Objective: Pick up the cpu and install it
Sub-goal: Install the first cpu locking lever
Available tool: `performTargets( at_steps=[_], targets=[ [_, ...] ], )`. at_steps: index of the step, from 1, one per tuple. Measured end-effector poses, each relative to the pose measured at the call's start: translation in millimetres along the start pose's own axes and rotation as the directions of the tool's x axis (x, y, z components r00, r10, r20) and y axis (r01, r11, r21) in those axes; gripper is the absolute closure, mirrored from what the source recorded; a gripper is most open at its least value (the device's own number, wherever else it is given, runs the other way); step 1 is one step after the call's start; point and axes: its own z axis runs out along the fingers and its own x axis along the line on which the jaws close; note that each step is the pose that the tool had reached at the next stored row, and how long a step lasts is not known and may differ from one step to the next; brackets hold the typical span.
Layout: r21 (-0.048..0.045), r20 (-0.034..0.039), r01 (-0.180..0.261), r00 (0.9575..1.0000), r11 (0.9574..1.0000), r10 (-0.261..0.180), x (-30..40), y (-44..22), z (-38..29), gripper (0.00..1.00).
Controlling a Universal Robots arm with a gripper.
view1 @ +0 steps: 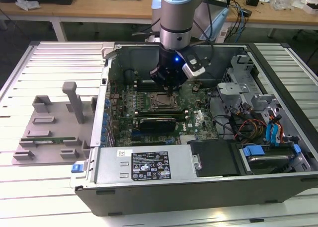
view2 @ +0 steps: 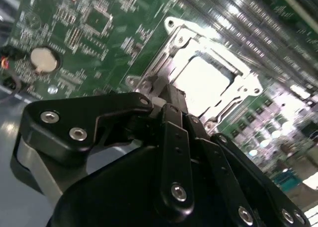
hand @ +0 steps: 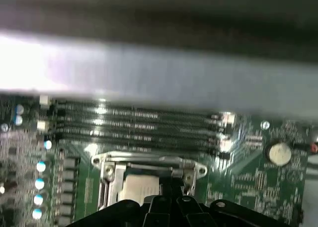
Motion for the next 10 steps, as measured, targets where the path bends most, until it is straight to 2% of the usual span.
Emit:
performTargets(
  at_steps=[1, 3, 7, 10],
  targets=[
    [0.0142, -0.0014, 0.000, 1.0000, 0.9999, 0.000, 0.1, -1.2, -0.1, 0.89],
    [0.0288, -0.0030, 0.001, 1.0000, 0.9996, -0.001, 0.2, -1.9, -0.7, 0.89],
    [0.0449, -0.0046, 0.001, 1.0000, 0.9990, -0.001, 0.1, -2.1, -4.2, 0.89],
    [0.0501, -0.0051, 0.001, 1.0000, 0.9987, -0.001, 0.1, -2.2, -7.4, 0.89]
  ],
)
